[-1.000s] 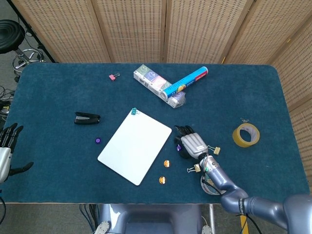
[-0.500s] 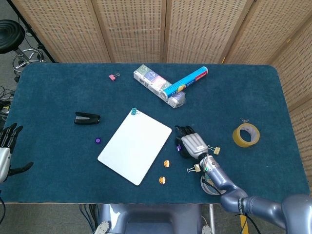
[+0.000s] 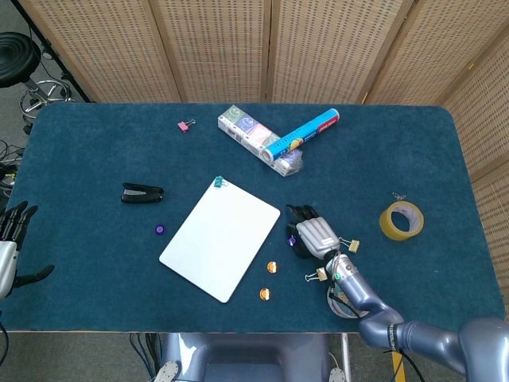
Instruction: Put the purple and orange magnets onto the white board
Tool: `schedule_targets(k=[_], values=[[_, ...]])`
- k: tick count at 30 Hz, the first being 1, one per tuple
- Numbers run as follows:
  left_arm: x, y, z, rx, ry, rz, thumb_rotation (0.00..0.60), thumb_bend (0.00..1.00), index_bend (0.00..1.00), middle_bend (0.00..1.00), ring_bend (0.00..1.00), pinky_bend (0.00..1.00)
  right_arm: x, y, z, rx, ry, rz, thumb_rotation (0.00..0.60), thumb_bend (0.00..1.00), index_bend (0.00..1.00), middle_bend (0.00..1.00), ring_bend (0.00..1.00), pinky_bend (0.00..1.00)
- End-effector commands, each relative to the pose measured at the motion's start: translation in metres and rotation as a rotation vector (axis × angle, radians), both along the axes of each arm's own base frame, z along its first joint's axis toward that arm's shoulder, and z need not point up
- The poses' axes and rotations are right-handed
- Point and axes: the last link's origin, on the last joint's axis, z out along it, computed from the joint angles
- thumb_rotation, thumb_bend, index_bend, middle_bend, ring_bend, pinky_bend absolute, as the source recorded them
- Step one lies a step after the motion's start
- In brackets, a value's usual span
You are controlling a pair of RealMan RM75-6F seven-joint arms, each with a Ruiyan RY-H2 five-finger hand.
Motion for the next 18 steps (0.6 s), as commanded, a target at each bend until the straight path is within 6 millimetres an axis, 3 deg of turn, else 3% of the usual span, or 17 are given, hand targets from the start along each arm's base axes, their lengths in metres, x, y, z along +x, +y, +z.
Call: schedule_targets(k=[1, 8, 18], values=[[0.0, 0.0, 0.0, 0.0, -0.001, 0.0, 0.6, 0.01, 0.0, 0.0, 0.0, 0.0, 0.004, -0.001, 0.001, -0.005, -0.01, 0.006, 0.6, 0.47, 0.48, 0.0, 0.0, 0.0], [0.0, 0.0, 0.0, -0.004, 0.0, 0.0, 0.6, 0.01, 0.0, 0.0, 0.0, 0.0, 0.027, -0.008, 0.001, -0.014, -0.039, 0.036, 0.6, 0.48, 0.48, 0.0, 0.0, 0.0], [-0.001, 0.001, 0.001, -0.007, -0.006, 0.007, 0.6, 0.01, 0.0, 0.0, 0.0, 0.0, 0.07, -0.017, -0.022, 0.021, -0.051, 0.067, 0.6, 0.48, 0.48, 0.0, 0.0, 0.0]])
